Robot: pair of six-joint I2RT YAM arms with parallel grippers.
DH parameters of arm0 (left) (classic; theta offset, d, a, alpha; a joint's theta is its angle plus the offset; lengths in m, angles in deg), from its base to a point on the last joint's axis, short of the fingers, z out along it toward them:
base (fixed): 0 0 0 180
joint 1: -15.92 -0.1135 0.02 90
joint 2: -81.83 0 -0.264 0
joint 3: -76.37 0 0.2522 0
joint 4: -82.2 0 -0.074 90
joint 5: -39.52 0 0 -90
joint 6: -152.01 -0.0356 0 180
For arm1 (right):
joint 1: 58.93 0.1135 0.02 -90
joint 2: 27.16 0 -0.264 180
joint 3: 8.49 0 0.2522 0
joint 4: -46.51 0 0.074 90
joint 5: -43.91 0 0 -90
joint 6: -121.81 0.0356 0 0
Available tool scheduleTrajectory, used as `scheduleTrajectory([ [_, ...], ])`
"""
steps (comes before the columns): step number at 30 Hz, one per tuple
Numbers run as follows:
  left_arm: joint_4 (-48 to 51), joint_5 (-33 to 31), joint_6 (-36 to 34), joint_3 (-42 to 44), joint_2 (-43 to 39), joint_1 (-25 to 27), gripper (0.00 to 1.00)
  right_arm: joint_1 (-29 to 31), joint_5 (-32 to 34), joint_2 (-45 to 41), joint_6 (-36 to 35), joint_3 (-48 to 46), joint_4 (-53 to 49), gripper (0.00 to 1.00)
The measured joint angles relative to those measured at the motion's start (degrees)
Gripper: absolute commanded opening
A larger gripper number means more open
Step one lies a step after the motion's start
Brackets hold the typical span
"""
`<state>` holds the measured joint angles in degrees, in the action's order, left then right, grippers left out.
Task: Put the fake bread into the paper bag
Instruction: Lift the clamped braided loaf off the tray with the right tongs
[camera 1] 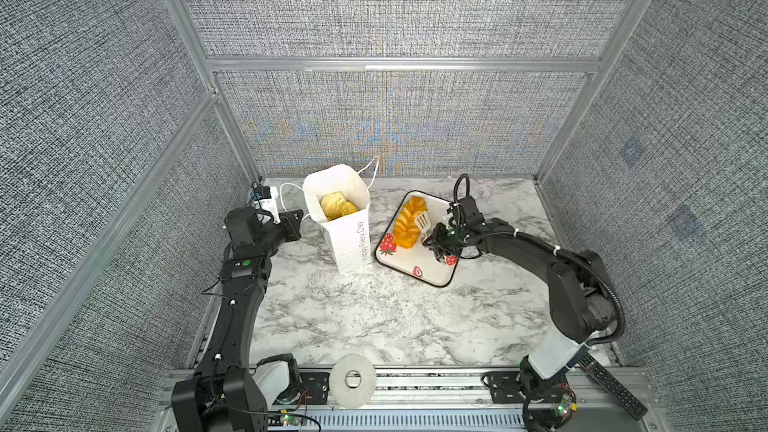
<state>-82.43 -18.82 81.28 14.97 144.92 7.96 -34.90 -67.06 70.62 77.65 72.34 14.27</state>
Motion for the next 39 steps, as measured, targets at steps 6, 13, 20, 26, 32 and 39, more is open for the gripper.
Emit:
scheduleTrajectory([
  [6, 0.00, 0.00, 0.00, 0.00, 0.02, 0.00, 0.00, -0.09, -0.04, -3.72, -0.66, -1.18, 1.11, 0.16],
  [13, 0.02, -0.02, 0.02, 0.00, 0.07, 0.00, 0.00, -0.09, -0.52, -8.94, -1.68, -2.23, 3.34, 0.16],
  [20, 0.00, -0.02, 0.02, 0.00, 0.07, 0.00, 0.00, -0.09, -0.96, -14.32, -2.60, -2.67, 5.60, 0.16],
  [26, 0.00, 0.00, 0.02, 0.00, 0.07, 0.00, 0.00, 0.00, -1.79, -17.94, -3.80, -2.67, 6.84, 0.17],
  [32, 0.00, 0.00, 0.02, 0.00, 0.07, 0.00, 0.00, 0.90, -2.08, -21.24, -4.66, -2.58, 7.56, 0.17],
  [39, 0.00, 0.00, 0.04, 0.00, 0.07, 0.00, 0.00, 4.13, -2.14, -23.23, -6.67, 1.09, 7.80, 0.18],
])
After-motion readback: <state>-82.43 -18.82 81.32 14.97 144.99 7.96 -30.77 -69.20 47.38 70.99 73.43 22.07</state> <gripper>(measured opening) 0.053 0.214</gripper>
